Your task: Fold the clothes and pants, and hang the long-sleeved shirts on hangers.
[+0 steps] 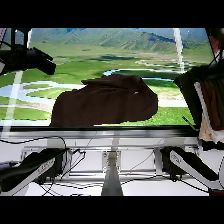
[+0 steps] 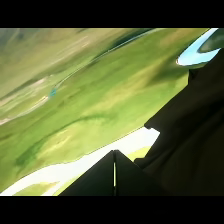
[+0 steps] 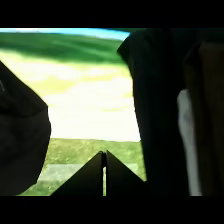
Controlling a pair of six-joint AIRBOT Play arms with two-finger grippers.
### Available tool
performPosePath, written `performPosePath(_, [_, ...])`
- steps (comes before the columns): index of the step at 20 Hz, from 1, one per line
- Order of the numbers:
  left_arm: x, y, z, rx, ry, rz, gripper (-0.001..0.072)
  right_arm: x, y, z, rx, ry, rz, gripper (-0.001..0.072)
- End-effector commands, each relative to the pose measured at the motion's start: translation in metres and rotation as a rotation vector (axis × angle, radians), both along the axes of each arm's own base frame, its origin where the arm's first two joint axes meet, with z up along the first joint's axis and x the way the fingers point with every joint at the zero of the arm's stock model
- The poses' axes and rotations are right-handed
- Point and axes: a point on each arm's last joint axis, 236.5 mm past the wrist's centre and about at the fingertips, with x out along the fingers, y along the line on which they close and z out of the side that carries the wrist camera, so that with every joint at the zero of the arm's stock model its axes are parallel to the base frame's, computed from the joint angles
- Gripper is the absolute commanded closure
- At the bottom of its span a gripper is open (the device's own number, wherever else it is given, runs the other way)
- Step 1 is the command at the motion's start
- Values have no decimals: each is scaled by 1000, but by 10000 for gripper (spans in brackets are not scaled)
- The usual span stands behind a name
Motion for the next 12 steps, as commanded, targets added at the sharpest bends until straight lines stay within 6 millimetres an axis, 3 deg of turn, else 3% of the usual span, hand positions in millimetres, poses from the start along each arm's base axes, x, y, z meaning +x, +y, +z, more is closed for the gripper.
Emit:
performPosePath(1, [-1, -1, -4, -14, 24, 11, 658, -48, 30, -95, 270, 176, -58, 618])
performPosePath(2, [-2, -1, -5, -14, 25, 11, 430, -59, 40, -117, 307, 205, -80, 374])
performPosePath(3, [-2, -1, -5, -20, 27, 18, 147, -67, 53, -136, 362, 217, -110, 229])
performPosePath(4, [0, -1, -3, -34, 22, 32, 81, -70, 64, -149, 412, 213, -146, 227])
performPosePath(5, [4, 1, -3, -31, 11, 37, 138, -71, 73, -160, 460, 200, -189, 228])
performPosePath(6, [8, 7, -5, -20, 11, 50, 288, -71, 79, -168, 494, 184, -229, 227])
performPosePath(7, [12, 13, -9, -16, 13, 66, 373, -70, 83, -175, 520, 166, -269, 228])
performPosePath(12, [30, 69, -49, -25, 110, 208, 374, -67, 97, -191, 608, 170, -314, 229])
